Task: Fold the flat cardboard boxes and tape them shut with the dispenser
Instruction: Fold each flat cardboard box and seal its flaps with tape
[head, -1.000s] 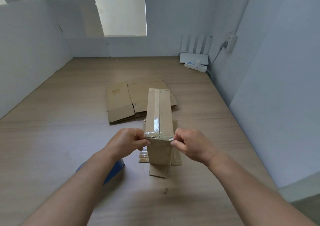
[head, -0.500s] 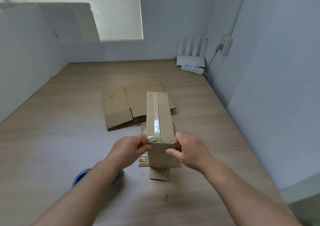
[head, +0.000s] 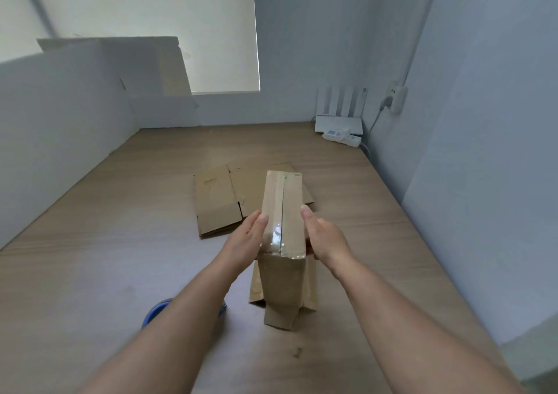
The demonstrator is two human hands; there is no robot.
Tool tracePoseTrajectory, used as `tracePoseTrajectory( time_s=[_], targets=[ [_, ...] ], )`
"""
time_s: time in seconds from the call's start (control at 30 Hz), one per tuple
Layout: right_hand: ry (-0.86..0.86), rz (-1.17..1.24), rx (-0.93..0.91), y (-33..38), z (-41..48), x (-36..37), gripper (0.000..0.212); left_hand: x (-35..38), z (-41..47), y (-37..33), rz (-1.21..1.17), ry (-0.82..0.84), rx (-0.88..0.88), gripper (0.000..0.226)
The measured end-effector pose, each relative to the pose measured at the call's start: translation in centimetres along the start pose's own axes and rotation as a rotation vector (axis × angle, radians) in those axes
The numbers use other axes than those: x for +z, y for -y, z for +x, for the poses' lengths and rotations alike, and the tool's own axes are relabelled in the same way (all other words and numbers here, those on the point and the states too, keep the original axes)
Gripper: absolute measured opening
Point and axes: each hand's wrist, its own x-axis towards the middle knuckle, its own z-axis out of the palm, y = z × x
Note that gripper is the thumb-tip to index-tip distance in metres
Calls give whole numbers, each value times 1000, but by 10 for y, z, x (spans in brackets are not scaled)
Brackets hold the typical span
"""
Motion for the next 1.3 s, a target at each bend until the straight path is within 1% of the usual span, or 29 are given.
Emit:
tracePoseTrajectory(
  time_s=[0.03,0.07,0.13,0.2,0.27,0.33,0.43,0.5,0.53,0.57,0.6,0.63,0.67,0.73,0.77,0.8,0.83,0.87,0.93,1.0,1.03,1.1,1.13,1.17,1.2,1.23,1.3],
  targets=[
    [-2,-43,24,-1,-1,-2,91,1,0,-1,20,-6,-15,54],
    [5,-76,51,-2,-3,-4,92,1,1,-1,31,0,-31,52],
    [41,-111,93,-5,-7,-8,87,3,-3,-4,45,46,-87,42],
    [93,-58,114,-9,-10,-9,81,8,-6,-5,59,86,-116,39],
    [140,24,125,-9,-13,-10,73,15,-10,-7,32,78,-89,35],
    [134,8,91,-5,-16,-14,69,18,-15,-14,13,57,-47,32],
    [41,-22,-26,6,-24,-25,68,13,-15,-25,-12,24,39,43],
    [7,12,-132,13,-31,-35,56,8,-19,-38,-49,3,129,46],
    [6,42,-194,15,-34,-40,48,6,-20,-44,-79,-11,172,50],
    [25,70,-254,16,-37,-45,45,3,-24,-53,-107,-25,206,53],
    [56,92,-307,16,-39,-50,53,-1,-27,-60,-132,-48,229,56],
    [91,89,-344,15,-43,-53,65,-5,-28,-64,-156,-75,232,60],
    [114,65,-372,13,-45,-56,71,-10,-28,-66,-190,-94,217,66],
    [163,-23,-385,10,-52,-59,67,-19,-30,-66,-231,-93,148,83],
    [183,-53,-373,8,-54,-59,67,-21,-32,-63,-232,-85,127,89],
    [202,-50,-362,6,-57,-60,66,-20,-36,-60,-238,-79,105,88],
    [197,-38,-314,4,-57,-59,60,-18,-42,-55,-252,-69,71,85],
    [184,12,-250,2,-57,-57,50,-14,-47,-49,-257,-56,36,83],
    [188,75,-129,-4,-58,-48,31,-5,-56,-33,-201,-18,-19,79],
    [223,87,-59,-7,-61,-38,25,2,-65,-20,-129,12,-65,73],
    [247,96,-52,-8,-64,-34,24,3,-68,-16,-115,10,-86,75],
    [263,130,-51,-8,-67,-28,20,2,-72,-11,-110,-1,-130,91],
    [251,112,-54,-7,-67,-26,24,0,-73,-10,-103,-5,-141,97],
    [229,59,-58,-4,-69,-24,37,-2,-74,-9,-88,-13,-147,100],
    [203,-4,-72,-1,-70,-22,54,-4,-73,-8,-75,-21,-154,95],
    [182,-64,-94,4,-72,-20,70,-4,-72,-7,-69,-30,-163,82],
    [171,-120,-97,9,-76,-15,94,-3,-71,-2,-70,-61,-177,43]
  ],
)
